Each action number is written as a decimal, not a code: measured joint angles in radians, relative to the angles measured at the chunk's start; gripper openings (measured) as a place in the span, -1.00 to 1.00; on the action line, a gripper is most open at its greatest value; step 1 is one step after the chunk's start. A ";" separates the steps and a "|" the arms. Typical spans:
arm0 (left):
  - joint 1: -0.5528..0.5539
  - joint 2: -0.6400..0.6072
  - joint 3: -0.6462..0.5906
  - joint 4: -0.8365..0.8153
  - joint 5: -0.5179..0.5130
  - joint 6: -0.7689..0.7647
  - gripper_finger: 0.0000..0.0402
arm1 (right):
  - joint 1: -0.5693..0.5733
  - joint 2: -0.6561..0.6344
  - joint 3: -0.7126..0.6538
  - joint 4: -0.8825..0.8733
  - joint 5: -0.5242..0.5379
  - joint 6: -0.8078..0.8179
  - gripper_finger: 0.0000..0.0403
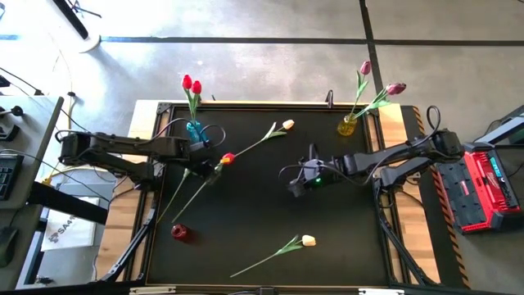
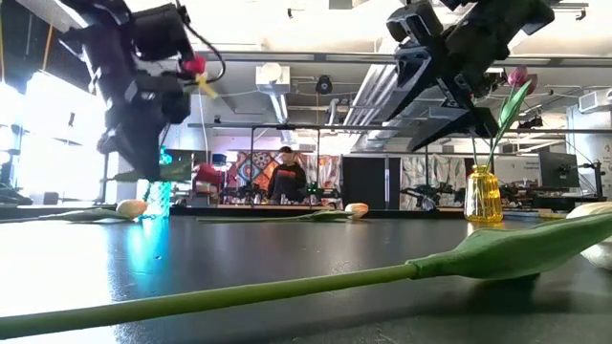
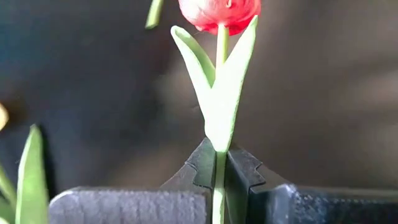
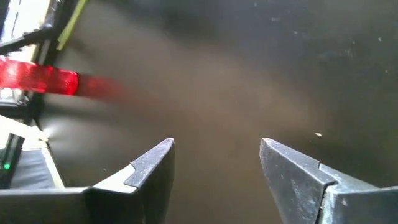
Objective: Sort flowers into vase by color
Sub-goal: Put the light red flower into the blue vase, then put the left yellow flower into the red vase
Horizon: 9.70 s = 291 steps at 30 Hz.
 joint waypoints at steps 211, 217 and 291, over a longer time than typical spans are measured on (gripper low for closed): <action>-0.186 0.000 0.172 -0.267 -0.130 -0.169 -1.00 | 0.177 0.000 0.000 -0.070 0.075 -0.198 0.11; -0.307 0.000 0.255 -0.222 -0.162 -0.243 -1.00 | 0.222 0.000 0.000 -0.079 0.094 -0.202 0.11; -1.582 -0.162 0.277 -0.123 -1.430 -0.258 -0.87 | 0.269 0.001 0.000 0.092 0.346 0.293 0.11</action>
